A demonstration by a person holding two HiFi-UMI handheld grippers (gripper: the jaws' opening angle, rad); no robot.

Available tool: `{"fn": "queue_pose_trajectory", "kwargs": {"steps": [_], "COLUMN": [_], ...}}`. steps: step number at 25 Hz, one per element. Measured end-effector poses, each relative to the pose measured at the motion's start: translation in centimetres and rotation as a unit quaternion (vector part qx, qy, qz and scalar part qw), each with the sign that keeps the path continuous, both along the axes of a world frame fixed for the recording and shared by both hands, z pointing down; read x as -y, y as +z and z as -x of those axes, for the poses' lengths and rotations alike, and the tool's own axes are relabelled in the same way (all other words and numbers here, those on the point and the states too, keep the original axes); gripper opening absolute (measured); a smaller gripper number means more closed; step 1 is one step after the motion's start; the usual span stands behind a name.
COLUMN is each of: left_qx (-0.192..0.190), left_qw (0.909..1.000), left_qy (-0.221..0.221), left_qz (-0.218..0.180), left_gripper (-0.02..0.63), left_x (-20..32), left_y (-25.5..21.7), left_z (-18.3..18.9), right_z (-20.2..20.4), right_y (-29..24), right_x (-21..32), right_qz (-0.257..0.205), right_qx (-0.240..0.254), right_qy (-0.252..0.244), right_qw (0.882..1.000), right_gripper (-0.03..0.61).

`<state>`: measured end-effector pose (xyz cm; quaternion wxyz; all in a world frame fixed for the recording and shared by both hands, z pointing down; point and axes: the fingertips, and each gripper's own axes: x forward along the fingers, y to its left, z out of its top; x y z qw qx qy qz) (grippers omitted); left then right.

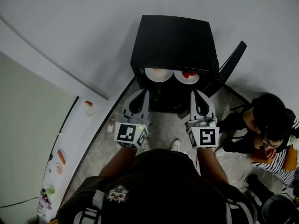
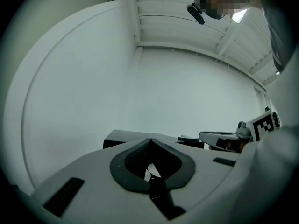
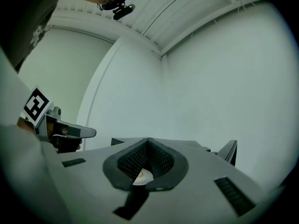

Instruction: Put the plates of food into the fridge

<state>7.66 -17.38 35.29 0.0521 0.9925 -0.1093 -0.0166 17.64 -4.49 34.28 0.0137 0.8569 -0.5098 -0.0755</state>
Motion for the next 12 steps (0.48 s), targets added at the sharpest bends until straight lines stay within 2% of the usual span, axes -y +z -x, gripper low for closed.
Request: {"fn": "queue_pose_trajectory", "kwargs": {"steps": [12], "left_qx": [0.002], "left_qw": [0.9999], "left_qy": [0.003], "left_qz": [0.012], "left_gripper": [0.023], "left_x": [-0.21], "left_y": [0.64], "left_z": [-0.58], "right_z": [0.97], "right_y": [-0.69], "right_x": [0.31], "right_qz": [-0.015], "right_qx": [-0.005], "right_qy": [-0.004], "right_qw": [1.000], "right_gripper": [0.025]}}
